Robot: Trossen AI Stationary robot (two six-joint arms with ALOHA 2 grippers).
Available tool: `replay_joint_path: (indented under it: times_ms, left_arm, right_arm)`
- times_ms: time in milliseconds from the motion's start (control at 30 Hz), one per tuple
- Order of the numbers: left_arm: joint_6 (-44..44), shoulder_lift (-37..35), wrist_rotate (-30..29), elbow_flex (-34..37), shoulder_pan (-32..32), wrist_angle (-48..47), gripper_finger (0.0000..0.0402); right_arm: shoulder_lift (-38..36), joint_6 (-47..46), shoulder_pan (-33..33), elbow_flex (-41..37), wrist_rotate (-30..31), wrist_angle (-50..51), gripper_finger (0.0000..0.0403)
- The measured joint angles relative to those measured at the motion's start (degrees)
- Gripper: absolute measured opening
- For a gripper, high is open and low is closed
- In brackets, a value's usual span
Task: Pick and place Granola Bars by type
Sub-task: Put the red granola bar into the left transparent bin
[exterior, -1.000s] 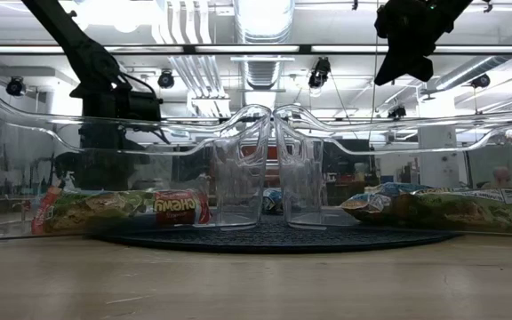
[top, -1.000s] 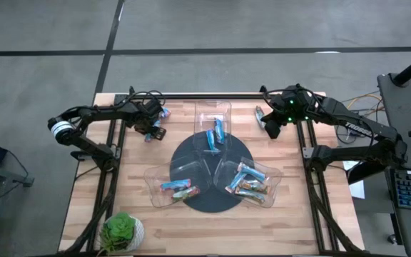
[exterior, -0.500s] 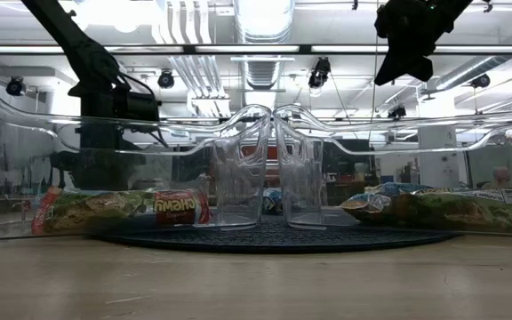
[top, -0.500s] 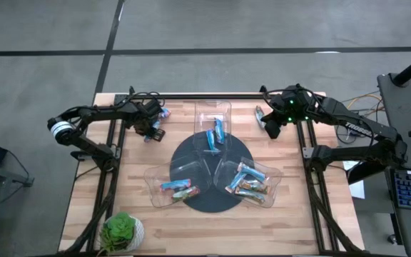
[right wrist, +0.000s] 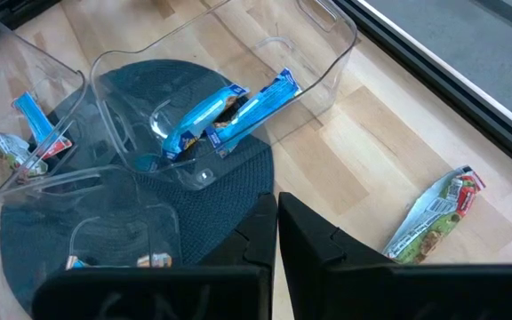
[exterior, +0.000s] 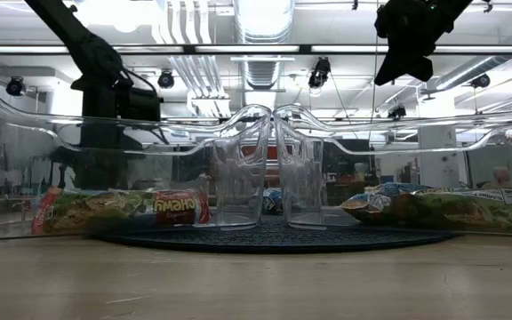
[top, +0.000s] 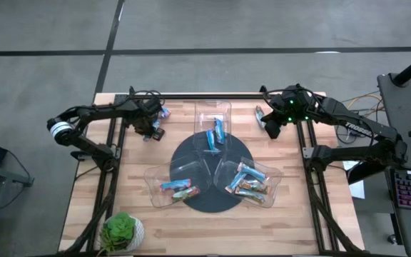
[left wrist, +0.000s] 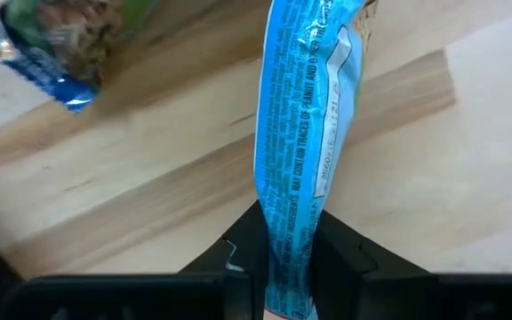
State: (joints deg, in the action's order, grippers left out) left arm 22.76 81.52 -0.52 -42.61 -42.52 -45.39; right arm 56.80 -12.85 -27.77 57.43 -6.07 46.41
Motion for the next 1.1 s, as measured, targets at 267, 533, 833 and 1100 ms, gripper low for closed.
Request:
replay_joint_path:
  times_ms: [267, 533, 833, 1100]
  left_arm:
    - [-0.04, -0.46, 4.39, -7.57, 0.13, -9.23, 0.0046]
    - [0.62, -2.21, 11.64, -16.03, 5.26, -15.82, 0.0046]
    - [5.37, -3.11, 11.91, -26.68, 18.47, -17.45, 0.0046]
    - [7.98, -3.09, 12.29, -31.80, 33.56, -16.68, 0.0046]
  right_arm:
    - [0.00, -0.01, 0.00, 0.00, 0.00, 0.00, 0.0008]
    - [0.00, 0.00, 0.00, 0.00, -0.02, 0.01, 0.0008]
    - [0.00, -0.01, 0.00, 0.00, -0.02, -0.02, 0.0008]
    - [0.00, -0.01, -0.02, 0.00, -0.02, -0.02, 0.0008]
